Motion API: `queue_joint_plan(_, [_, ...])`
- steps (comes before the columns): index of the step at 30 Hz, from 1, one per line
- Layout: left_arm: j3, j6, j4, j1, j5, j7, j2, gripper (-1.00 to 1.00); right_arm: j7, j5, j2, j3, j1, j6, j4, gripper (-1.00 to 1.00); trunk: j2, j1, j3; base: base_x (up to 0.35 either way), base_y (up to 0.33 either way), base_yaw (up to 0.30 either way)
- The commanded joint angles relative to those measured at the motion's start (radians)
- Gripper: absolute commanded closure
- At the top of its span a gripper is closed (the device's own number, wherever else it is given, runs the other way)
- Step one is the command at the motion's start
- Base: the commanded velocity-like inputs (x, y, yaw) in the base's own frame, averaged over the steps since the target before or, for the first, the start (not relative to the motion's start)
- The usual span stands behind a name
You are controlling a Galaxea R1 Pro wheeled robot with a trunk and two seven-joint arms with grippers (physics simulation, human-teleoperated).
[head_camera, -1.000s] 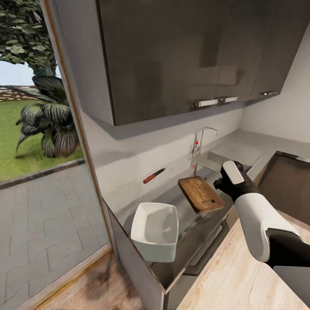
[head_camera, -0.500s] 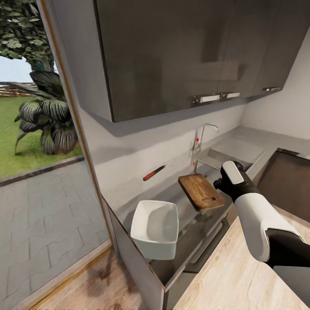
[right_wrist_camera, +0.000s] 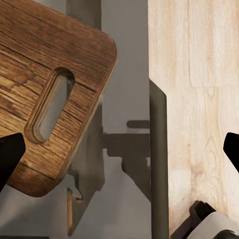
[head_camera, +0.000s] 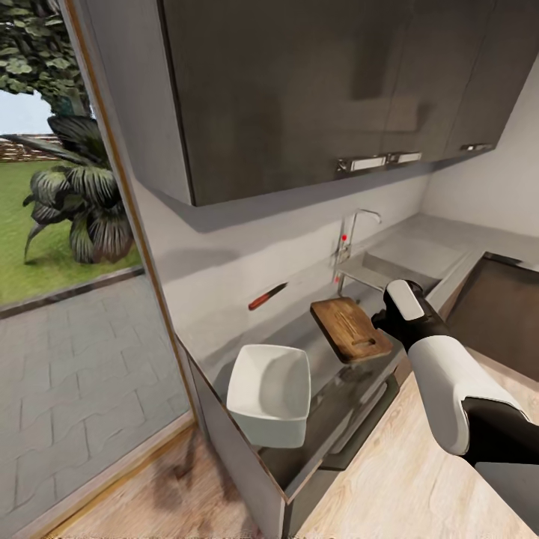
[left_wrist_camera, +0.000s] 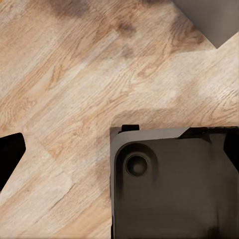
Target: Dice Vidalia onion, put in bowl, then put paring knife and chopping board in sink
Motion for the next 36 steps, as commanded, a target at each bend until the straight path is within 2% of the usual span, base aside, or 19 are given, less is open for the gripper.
queue_joint_plan(1, [-0.006, -0.001, -0.002, 0.000, 0.000, 0.007, 0.000, -1.00, -0.007, -0.006, 0.000, 0.000, -0.001, 0.007, -0.001, -1.00, -0.002, 0.001, -0.003, 0.000, 0.000, 0.000])
queue_joint_plan(8, [-0.006, -0.001, -0.001, 0.000, 0.000, 0.007, 0.000, -1.00, -0.007, -0.005, 0.001, 0.005, -0.001, 0.007, -0.001, -1.00, -0.002, 0.001, -0.015, 0.000, 0.000, 0.000])
queue_joint_plan(16, [-0.006, -0.001, 0.000, 0.000, 0.000, 0.007, 0.002, -1.00, -0.005, -0.003, 0.001, 0.059, -0.001, 0.005, -0.001, -1.00, -0.002, 0.001, -0.028, 0.000, 0.000, 0.000])
queue_joint_plan(25, [-0.006, -0.001, 0.000, 0.000, 0.000, 0.007, 0.002, -1.00, 0.004, -0.003, 0.001, 0.084, -0.001, 0.005, -0.004, -1.00, -0.002, 0.001, -0.042, 0.000, 0.000, 0.000])
queue_joint_plan(36, [-0.006, -0.001, -0.001, 0.000, 0.000, 0.007, 0.001, -1.00, 0.027, -0.003, 0.002, 0.086, -0.001, 0.005, -0.004, -1.00, -0.002, 0.001, -0.060, 0.000, 0.000, 0.000])
